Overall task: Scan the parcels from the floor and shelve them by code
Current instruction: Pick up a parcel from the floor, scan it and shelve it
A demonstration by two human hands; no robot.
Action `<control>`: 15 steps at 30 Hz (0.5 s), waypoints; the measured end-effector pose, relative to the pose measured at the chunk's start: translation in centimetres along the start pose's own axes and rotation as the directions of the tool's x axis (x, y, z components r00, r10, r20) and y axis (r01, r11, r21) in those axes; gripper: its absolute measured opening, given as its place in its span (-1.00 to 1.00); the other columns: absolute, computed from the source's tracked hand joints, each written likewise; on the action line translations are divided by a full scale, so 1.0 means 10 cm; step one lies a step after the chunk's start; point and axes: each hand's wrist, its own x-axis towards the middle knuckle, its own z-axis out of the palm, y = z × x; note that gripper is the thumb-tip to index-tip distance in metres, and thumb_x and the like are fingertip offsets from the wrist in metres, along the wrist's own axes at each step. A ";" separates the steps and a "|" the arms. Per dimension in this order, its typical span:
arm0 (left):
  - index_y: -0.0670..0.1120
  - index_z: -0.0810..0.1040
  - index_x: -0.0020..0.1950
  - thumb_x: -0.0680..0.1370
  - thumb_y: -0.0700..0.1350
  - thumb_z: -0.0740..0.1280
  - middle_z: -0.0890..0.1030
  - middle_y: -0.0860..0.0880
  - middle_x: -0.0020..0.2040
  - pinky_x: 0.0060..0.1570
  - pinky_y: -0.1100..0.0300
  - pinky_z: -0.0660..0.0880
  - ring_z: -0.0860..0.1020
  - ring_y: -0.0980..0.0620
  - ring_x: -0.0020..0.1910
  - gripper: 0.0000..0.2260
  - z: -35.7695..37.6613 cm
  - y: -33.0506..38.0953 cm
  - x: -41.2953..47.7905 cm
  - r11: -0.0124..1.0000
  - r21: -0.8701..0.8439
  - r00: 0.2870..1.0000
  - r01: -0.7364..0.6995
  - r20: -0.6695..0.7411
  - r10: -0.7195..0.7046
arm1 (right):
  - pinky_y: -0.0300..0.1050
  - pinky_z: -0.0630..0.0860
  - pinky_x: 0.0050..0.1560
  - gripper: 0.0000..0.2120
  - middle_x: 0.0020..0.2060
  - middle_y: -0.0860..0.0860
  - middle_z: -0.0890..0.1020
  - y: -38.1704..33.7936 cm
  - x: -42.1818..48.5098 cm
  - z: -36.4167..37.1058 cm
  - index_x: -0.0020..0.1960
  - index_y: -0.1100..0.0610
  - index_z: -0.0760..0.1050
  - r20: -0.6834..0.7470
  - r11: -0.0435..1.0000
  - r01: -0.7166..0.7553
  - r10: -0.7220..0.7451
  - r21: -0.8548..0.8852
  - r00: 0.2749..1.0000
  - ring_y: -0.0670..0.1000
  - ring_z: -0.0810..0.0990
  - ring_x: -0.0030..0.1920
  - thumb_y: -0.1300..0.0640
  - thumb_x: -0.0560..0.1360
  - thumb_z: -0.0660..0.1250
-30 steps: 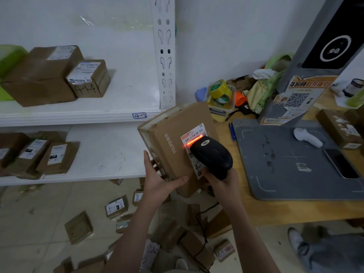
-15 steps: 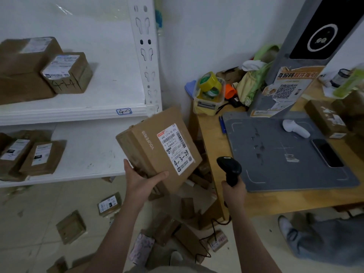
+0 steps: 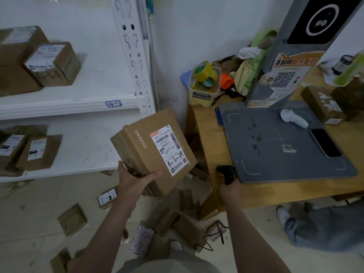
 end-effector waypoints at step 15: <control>-0.01 0.23 0.49 0.32 -0.21 0.63 0.52 -0.05 0.31 0.23 -0.15 0.50 0.51 -0.09 0.23 -0.14 -0.15 -0.15 0.03 0.995 -0.097 0.999 0.035 -0.005 -0.035 | 0.17 0.32 0.28 -0.46 0.28 0.24 0.44 -0.17 -0.16 0.05 0.28 0.21 0.38 -0.327 0.998 0.058 -0.062 -0.021 0.943 0.26 0.33 0.33 0.09 0.37 0.46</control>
